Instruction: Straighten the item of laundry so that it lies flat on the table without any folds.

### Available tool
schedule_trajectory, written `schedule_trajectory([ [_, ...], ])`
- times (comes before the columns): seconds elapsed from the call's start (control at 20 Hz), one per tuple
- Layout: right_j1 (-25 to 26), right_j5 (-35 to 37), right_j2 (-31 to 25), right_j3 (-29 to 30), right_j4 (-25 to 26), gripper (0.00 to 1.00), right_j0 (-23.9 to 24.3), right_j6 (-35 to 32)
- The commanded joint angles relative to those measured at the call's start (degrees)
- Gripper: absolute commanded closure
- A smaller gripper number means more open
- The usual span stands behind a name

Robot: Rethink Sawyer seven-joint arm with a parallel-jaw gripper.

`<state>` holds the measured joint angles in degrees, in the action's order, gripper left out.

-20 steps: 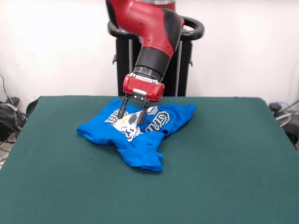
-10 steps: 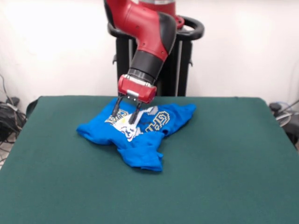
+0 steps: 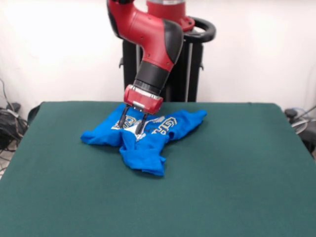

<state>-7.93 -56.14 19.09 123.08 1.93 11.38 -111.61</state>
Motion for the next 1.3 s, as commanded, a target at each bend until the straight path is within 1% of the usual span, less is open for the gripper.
schedule_trajectory([
  [0.05, 9.1, -0.2, -2.9, -9.6, -3.8, 0.00, 0.4, -8.1],
  [0.2, 10.7, -4.2, -3.0, -9.7, -6.4, 0.00, 0.2, -9.1],
  [0.35, 10.3, -5.9, -3.2, -10.1, -5.3, 0.00, 1.2, -9.3],
  [0.45, 8.2, -7.2, -3.0, -9.8, -2.7, 0.00, 2.0, -9.4],
  [0.5, 6.5, -8.2, -2.4, -8.9, -2.2, 0.00, 1.8, -9.3],
  [0.6, 3.1, -9.5, -1.3, -6.9, -2.1, 0.00, 1.3, -8.9],
  [0.65, 2.1, -9.9, -1.0, -6.2, -2.5, 0.00, 1.0, -8.9],
  [0.7, 1.7, -11.8, -0.6, -5.8, -3.1, 0.00, 0.8, -9.1],
  [0.85, 4.0, -19.4, -1.0, -5.6, -7.2, 0.00, 0.6, -11.4],
  [0.95, 4.2, -21.6, -1.1, -5.8, -8.6, 0.00, 0.5, -11.8],
  [1.1, 3.9, -21.7, -1.2, -5.9, -8.7, 0.00, 1.1, -11.7],
  [1.3, 5.1, -22.7, -2.4, -6.8, -9.5, 0.00, 2.1, -12.1],
])
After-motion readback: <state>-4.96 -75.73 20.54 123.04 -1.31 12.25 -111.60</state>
